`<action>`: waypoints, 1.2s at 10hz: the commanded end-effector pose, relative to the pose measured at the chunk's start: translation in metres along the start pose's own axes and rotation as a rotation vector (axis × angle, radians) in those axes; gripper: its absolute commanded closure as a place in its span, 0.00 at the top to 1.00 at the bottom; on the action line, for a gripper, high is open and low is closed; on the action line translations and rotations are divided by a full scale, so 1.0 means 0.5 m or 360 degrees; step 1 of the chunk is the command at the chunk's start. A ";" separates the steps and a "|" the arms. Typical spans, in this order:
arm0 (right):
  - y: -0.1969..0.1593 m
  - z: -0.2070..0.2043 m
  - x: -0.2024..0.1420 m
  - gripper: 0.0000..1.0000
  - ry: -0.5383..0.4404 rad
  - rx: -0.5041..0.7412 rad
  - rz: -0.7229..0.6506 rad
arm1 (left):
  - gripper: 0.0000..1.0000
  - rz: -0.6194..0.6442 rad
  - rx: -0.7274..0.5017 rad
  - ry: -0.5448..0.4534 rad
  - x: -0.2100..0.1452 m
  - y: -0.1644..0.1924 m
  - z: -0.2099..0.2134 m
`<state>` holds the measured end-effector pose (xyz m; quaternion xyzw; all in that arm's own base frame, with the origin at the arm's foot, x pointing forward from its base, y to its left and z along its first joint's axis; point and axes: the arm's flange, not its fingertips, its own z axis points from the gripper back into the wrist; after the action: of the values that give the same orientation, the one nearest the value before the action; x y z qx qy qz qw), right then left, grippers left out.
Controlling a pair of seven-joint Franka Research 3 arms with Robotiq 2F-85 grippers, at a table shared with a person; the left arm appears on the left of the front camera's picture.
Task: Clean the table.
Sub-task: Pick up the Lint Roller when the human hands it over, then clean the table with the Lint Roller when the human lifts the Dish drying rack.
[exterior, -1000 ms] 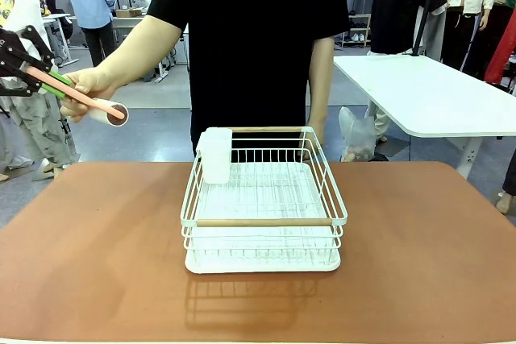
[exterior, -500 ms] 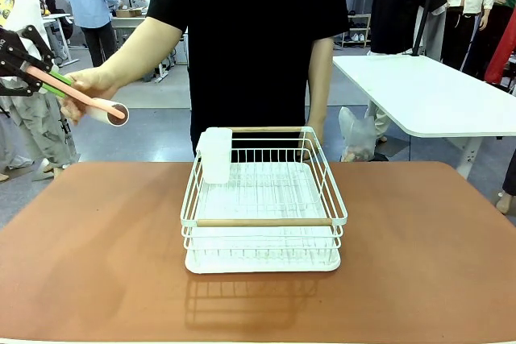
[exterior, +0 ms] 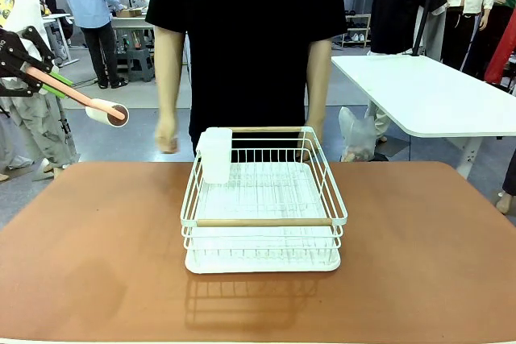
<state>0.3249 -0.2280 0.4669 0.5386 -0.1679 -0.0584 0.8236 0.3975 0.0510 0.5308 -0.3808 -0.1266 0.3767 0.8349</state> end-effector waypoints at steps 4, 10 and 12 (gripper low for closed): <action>0.008 0.005 0.000 1.00 -0.0009 0.0026 0.0023 | 0.00 0.0002 -0.0004 -0.0001 -0.001 -0.001 0.001; 0.008 0.005 0.000 1.00 -0.0009 0.0026 0.0023 | 0.00 0.0002 -0.0004 -0.0001 -0.001 -0.001 0.001; 0.008 0.005 0.000 1.00 -0.0009 0.0026 0.0023 | 0.00 0.0002 -0.0004 -0.0001 -0.001 -0.001 0.001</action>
<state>0.3249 -0.2280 0.4669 0.5386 -0.1679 -0.0584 0.8236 0.3975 0.0510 0.5308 -0.3808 -0.1266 0.3767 0.8349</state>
